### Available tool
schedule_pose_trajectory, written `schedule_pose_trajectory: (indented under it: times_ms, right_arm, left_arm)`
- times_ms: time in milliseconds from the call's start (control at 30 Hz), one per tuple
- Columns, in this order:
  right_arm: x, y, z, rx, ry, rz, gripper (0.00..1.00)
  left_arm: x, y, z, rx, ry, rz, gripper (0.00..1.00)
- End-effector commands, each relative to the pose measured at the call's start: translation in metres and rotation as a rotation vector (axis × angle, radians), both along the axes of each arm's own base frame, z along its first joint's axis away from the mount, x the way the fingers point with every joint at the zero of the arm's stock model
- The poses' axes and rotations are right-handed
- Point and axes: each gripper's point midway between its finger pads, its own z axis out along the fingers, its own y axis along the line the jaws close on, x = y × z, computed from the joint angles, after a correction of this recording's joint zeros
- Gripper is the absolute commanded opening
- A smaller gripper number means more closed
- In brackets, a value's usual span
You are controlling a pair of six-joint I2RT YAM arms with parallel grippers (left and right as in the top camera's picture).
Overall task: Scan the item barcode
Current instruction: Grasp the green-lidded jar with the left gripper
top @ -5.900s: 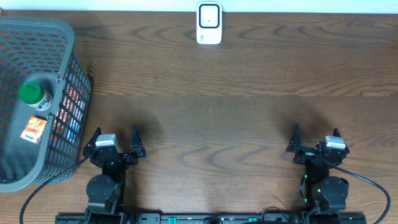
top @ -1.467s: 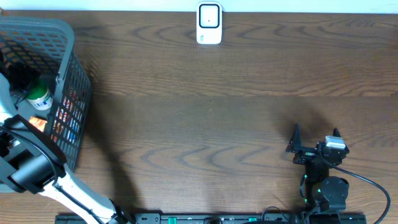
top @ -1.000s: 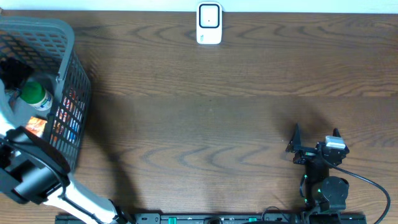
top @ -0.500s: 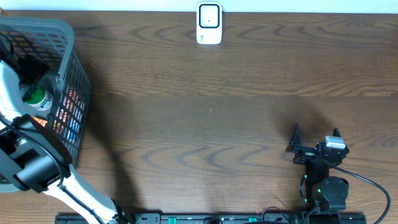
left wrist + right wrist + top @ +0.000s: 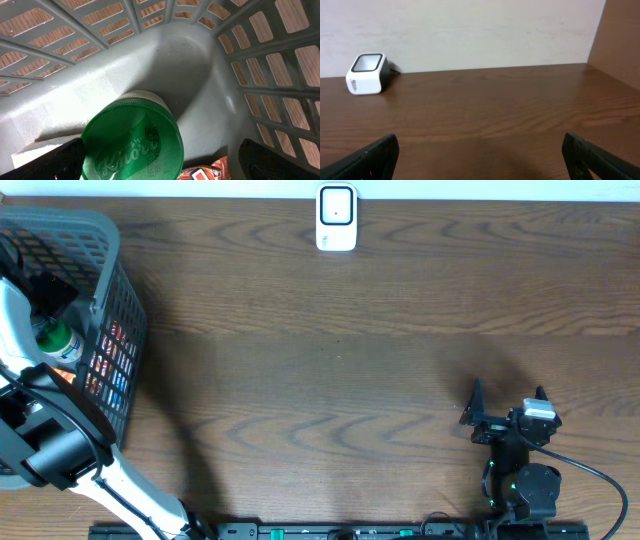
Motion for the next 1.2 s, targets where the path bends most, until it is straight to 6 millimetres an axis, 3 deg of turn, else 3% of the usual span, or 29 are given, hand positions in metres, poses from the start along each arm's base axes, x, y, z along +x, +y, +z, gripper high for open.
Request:
schedule_pose_trajectory:
  times_ms: [0,200,467,767,1167]
  right_arm:
    - [0.000,-0.001,0.000,0.013,-0.001,-0.005,0.99]
    - [0.000,-0.001,0.000,0.013,-0.001,-0.005,0.99]
    - [0.000,-0.001,0.000,0.013,-0.001,-0.005,0.99]
    - [0.000,-0.001,0.000,0.012,-0.001,-0.005,0.99]
    - [0.000,-0.001,0.000,0.013,-0.001,-0.005,0.99]
  left_arm:
    - [-0.009,0.006,0.016,0.042,0.000,0.006,0.98]
    - [-0.020,0.011,0.033,0.098,0.021,0.022,0.98]
    - [-0.025,0.008,0.019,0.074,0.063,0.018,0.98]
    - [-0.021,0.010,-0.031,0.022,0.139,0.013,0.98]
    - [-0.019,0.011,-0.072,-0.016,0.193,0.009,0.98]
